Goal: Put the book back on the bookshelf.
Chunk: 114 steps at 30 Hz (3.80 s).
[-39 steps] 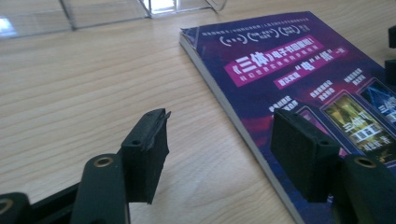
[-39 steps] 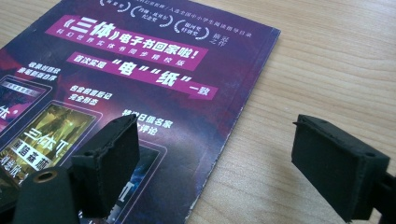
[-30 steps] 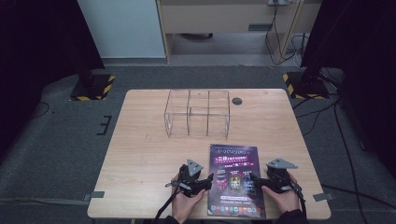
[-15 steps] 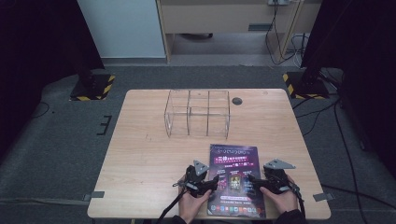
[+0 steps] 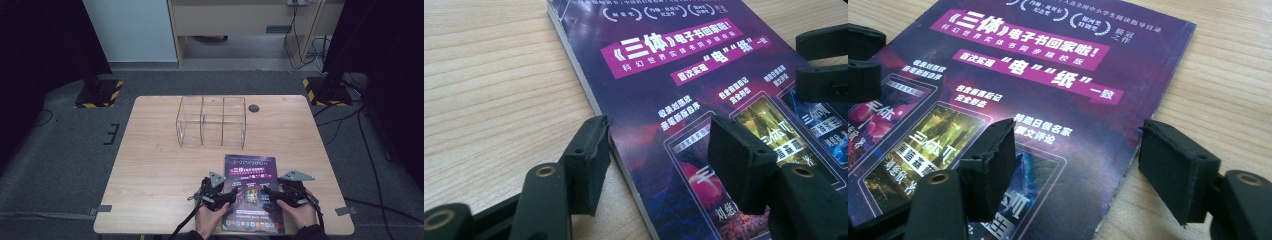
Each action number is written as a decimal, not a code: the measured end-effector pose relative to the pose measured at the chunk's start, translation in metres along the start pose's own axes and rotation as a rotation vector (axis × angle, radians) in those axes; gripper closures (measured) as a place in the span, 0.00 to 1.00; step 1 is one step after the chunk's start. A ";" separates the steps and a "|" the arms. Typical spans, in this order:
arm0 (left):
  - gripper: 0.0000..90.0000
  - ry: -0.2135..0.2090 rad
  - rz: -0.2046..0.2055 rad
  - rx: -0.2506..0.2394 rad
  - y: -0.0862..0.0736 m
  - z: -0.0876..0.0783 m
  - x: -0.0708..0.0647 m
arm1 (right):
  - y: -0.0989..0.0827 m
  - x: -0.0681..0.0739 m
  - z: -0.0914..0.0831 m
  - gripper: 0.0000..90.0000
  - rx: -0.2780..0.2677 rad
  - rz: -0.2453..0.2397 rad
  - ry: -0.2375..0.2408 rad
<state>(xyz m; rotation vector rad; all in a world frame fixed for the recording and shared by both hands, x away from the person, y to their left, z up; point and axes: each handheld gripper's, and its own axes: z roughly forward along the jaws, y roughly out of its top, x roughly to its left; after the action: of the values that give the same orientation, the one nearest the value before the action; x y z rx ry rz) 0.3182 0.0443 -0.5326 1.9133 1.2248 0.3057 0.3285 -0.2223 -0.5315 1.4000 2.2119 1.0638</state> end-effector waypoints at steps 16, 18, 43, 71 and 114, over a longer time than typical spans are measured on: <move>0.46 -0.037 -0.091 -0.027 -0.003 -0.002 0.003 | 0.002 -0.005 0.007 0.31 -0.029 -0.022 0.011; 0.46 -0.039 -0.093 -0.026 -0.004 -0.003 0.002 | 0.003 -0.005 0.007 0.31 -0.029 -0.020 0.013; 0.42 0.010 -0.096 -0.044 -0.004 0.001 -0.005 | -0.006 0.001 0.001 0.31 -0.044 -0.013 0.003; 0.42 -0.220 -0.181 -0.191 0.004 -0.012 -0.002 | -0.005 0.000 0.002 0.30 -0.046 0.009 -0.005; 0.38 -0.157 0.023 -0.077 0.023 -0.014 -0.024 | -0.005 -0.001 0.001 0.29 -0.049 0.014 0.010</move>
<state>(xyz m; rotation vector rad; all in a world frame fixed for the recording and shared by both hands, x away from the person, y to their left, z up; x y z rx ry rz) 0.3129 0.0268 -0.5018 1.8495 1.0739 0.2069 0.3265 -0.2244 -0.5364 1.3947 2.1708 1.1249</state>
